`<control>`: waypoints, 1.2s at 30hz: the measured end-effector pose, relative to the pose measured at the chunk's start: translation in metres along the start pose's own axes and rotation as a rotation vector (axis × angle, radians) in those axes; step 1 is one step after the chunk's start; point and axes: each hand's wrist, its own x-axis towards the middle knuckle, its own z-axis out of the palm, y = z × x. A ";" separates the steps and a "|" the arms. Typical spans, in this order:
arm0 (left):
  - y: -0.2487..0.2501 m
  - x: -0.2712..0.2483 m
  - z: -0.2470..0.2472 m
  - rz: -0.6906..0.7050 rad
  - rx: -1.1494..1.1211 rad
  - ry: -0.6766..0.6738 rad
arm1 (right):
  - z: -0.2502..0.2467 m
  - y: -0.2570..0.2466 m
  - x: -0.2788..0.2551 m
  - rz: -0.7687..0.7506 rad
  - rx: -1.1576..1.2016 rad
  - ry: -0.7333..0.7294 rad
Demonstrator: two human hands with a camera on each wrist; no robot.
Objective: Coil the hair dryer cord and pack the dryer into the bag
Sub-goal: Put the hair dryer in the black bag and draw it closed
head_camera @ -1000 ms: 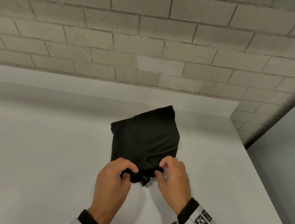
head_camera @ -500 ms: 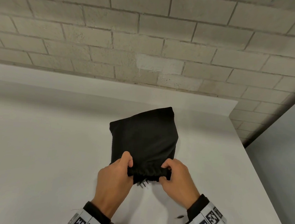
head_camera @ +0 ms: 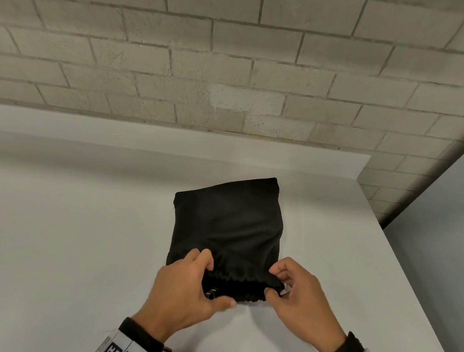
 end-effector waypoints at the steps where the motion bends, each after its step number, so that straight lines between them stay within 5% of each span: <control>1: -0.002 0.001 0.000 0.025 0.031 -0.024 | -0.001 0.001 -0.001 0.000 0.001 -0.009; 7: -0.008 0.005 0.006 0.085 0.028 -0.027 | -0.002 0.002 -0.009 -0.003 0.007 -0.009; 16: 0.019 0.013 0.013 -0.126 0.009 0.118 | 0.007 -0.006 -0.027 -0.068 0.005 -0.005; 23: 0.012 0.013 0.017 -0.108 -0.136 -0.088 | -0.005 0.012 -0.030 0.057 -0.042 0.005; 27: -0.009 -0.003 0.013 -0.064 -0.273 -0.018 | -0.011 0.026 -0.034 0.133 0.000 0.063; 36: -0.030 -0.031 0.030 -0.318 -0.478 0.037 | -0.013 0.042 -0.043 0.148 0.077 -0.010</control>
